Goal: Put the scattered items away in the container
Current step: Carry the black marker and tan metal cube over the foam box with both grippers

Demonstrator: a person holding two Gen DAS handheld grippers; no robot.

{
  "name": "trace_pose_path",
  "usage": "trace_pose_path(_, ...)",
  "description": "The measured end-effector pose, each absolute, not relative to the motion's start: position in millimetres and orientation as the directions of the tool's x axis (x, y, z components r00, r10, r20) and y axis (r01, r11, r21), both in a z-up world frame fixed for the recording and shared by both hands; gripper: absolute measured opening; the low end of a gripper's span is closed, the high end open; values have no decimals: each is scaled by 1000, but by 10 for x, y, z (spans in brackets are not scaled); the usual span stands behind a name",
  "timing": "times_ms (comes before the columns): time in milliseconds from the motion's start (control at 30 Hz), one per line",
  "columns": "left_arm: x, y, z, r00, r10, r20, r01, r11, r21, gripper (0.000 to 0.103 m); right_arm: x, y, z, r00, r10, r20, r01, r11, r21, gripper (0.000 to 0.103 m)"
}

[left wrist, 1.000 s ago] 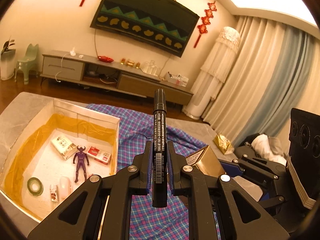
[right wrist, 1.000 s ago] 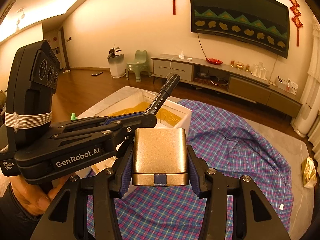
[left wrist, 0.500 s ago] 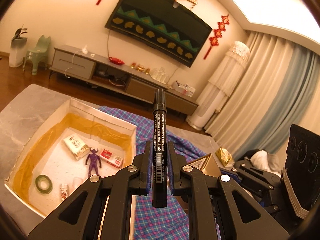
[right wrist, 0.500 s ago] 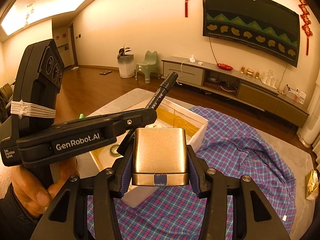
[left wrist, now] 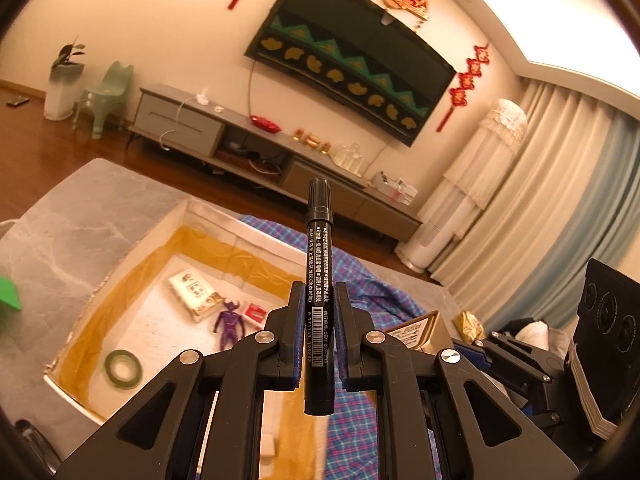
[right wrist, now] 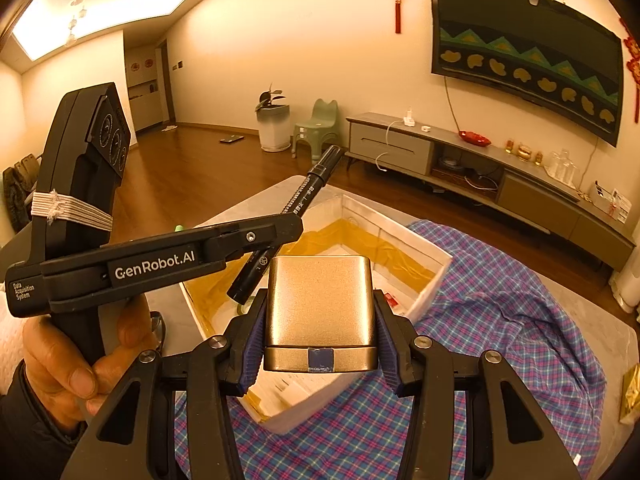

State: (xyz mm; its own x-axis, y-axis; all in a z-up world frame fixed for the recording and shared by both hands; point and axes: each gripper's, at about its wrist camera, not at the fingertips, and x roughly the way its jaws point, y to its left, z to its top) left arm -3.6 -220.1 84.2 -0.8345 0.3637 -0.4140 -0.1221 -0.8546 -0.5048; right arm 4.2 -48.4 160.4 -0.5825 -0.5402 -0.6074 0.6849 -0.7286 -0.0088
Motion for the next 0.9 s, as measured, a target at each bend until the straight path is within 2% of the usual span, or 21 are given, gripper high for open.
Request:
trace_pose_path(533, -260, -2567, 579, -821, 273, -502, 5, -875, -485, 14, -284, -752, 1371, -512, -567, -646, 737, -676, 10, 50)
trace_pose_path(900, -484, -2787, 298, -767, 188, -614, 112, -902, -417, 14, -468, -893, 1148, -462, -565, -684, 763, -647, 19, 50)
